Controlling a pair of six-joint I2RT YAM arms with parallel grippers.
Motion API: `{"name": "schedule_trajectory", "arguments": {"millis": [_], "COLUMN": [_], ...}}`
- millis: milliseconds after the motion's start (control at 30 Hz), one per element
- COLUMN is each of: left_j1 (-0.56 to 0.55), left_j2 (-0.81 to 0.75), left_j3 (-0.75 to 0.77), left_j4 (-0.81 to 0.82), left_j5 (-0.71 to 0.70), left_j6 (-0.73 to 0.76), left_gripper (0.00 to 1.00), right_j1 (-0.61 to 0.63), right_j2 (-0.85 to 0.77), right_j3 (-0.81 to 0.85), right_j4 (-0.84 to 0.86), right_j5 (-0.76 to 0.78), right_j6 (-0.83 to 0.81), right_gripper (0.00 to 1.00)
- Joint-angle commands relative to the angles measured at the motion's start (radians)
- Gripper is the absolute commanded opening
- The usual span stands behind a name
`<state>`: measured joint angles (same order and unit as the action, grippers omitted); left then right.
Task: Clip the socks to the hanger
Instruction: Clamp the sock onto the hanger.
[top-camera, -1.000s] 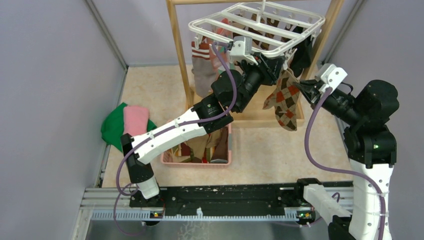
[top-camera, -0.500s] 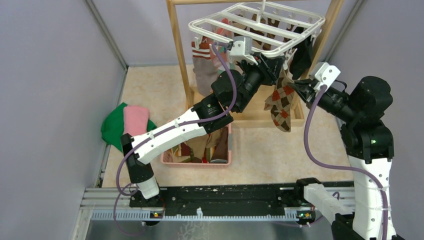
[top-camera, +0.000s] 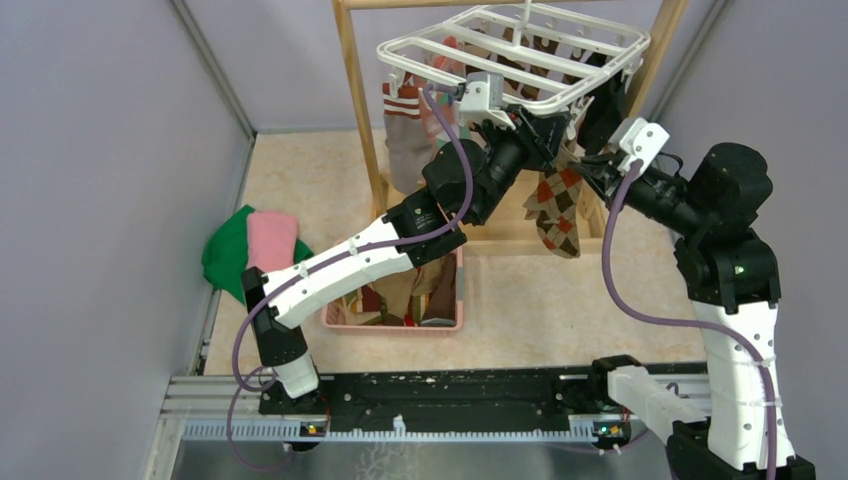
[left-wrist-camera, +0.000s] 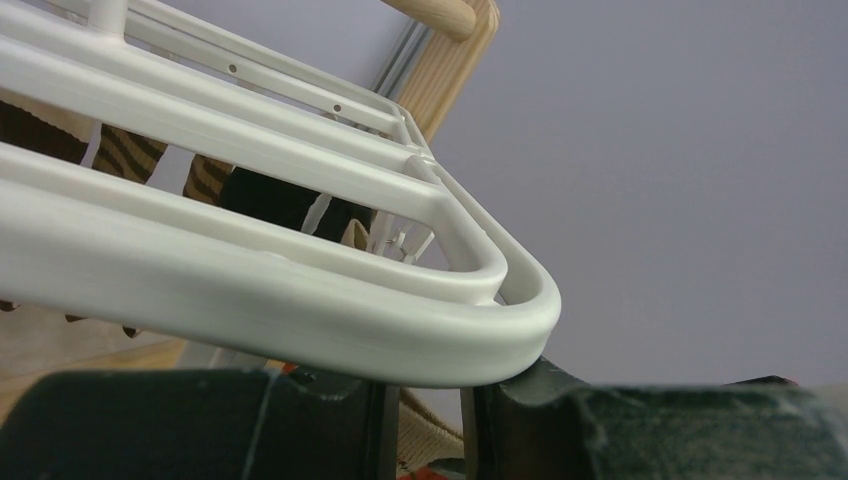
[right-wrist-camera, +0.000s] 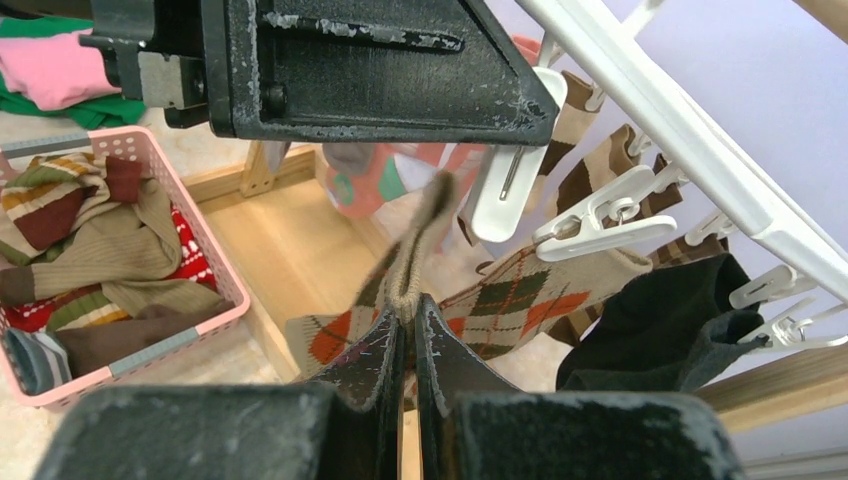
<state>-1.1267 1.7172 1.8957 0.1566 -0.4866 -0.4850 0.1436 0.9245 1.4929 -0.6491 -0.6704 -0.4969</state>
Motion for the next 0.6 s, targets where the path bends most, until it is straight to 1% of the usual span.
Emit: {"name": "schedule_trajectory", "arguments": {"millis": [0, 200, 467, 567], "left_j1": [0.021, 0.022, 0.021, 0.022], "left_j2": [-0.016, -0.014, -0.010, -0.015], "left_j3": [-0.003, 0.002, 0.015, 0.010], "left_j4": [0.008, 0.008, 0.007, 0.012], "left_j5": [-0.032, -0.030, -0.007, 0.007], "left_j6": [-0.004, 0.000, 0.011, 0.020], "left_gripper": [0.00, 0.00, 0.00, 0.00], "right_j1": [0.014, 0.015, 0.014, 0.016], "right_j2": [0.003, 0.011, 0.005, 0.019], "right_j3": [0.053, 0.084, 0.044, 0.043], "right_j4": [0.062, 0.061, -0.013, -0.028], "right_j5": [0.026, 0.042, 0.023, 0.018], "right_j6": [0.000, 0.003, -0.032, -0.018], "right_gripper": [0.00, 0.00, 0.00, 0.00]}}
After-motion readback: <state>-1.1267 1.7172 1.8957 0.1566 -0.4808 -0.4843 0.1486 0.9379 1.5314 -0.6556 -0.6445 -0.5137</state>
